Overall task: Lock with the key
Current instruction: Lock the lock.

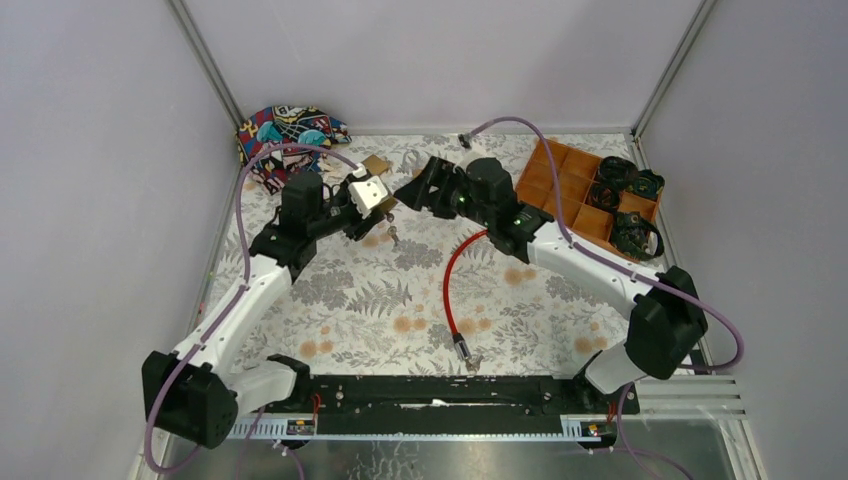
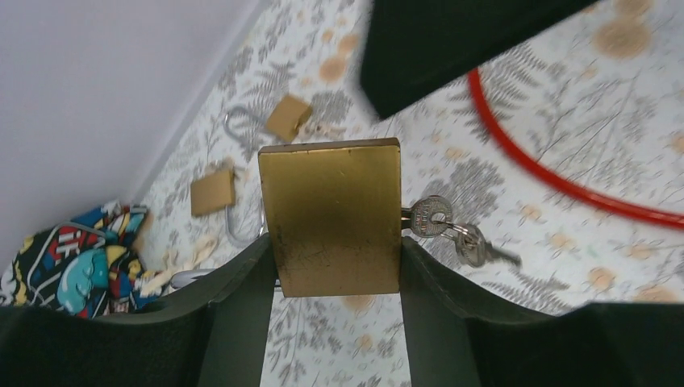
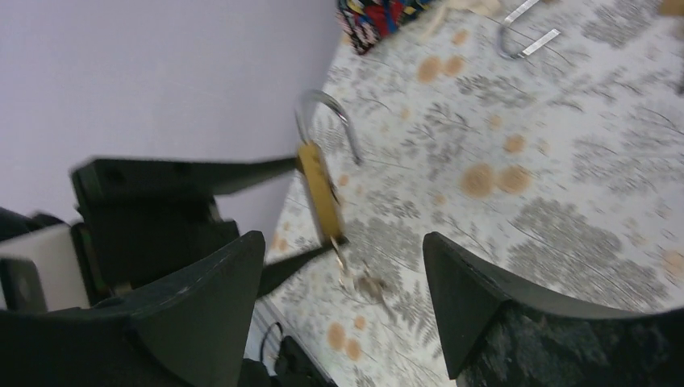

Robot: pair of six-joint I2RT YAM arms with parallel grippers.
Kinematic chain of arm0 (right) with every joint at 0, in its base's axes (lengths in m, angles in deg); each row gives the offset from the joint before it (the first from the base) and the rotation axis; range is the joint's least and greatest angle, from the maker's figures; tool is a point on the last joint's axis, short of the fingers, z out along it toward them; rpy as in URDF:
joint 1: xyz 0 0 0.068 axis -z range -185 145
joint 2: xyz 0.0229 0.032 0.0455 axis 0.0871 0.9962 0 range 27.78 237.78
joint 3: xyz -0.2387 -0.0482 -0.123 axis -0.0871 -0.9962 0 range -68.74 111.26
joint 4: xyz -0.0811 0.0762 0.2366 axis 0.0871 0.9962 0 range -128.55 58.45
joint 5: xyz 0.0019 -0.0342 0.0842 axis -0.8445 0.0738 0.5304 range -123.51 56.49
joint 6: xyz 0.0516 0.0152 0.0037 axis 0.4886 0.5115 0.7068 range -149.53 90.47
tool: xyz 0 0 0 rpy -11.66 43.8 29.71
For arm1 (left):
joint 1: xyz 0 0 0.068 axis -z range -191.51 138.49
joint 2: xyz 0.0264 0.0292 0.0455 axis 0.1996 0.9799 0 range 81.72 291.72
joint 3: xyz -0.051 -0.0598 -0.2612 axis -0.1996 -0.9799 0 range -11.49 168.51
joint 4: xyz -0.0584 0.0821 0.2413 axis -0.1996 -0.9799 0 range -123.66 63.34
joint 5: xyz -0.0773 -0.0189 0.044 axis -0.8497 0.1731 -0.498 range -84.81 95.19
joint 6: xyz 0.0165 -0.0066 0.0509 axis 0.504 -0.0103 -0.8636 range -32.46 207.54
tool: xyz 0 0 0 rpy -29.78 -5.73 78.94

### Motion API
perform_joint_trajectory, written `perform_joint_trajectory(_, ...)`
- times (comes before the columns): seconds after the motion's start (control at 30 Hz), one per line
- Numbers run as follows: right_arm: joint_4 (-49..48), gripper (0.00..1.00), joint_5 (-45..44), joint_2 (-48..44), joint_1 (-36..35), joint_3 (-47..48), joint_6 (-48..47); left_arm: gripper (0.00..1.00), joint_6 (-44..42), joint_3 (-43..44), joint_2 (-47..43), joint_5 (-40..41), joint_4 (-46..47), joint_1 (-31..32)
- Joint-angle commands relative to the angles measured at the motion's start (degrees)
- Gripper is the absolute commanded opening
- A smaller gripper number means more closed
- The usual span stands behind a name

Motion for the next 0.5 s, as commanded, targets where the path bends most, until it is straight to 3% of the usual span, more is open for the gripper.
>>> perform_joint_trajectory(0.0,-11.4,0.77,-0.2,0.4,-2.0,4.1,1.4,0.00,7.0,-2.7,-5.5,2.2,18.2,4.3)
perform_joint_trajectory(0.47,-7.0,0.63,-7.4,2.7,-4.8,4.1,-1.3,0.00,12.3,-0.2,-5.5,5.6,22.3,8.5)
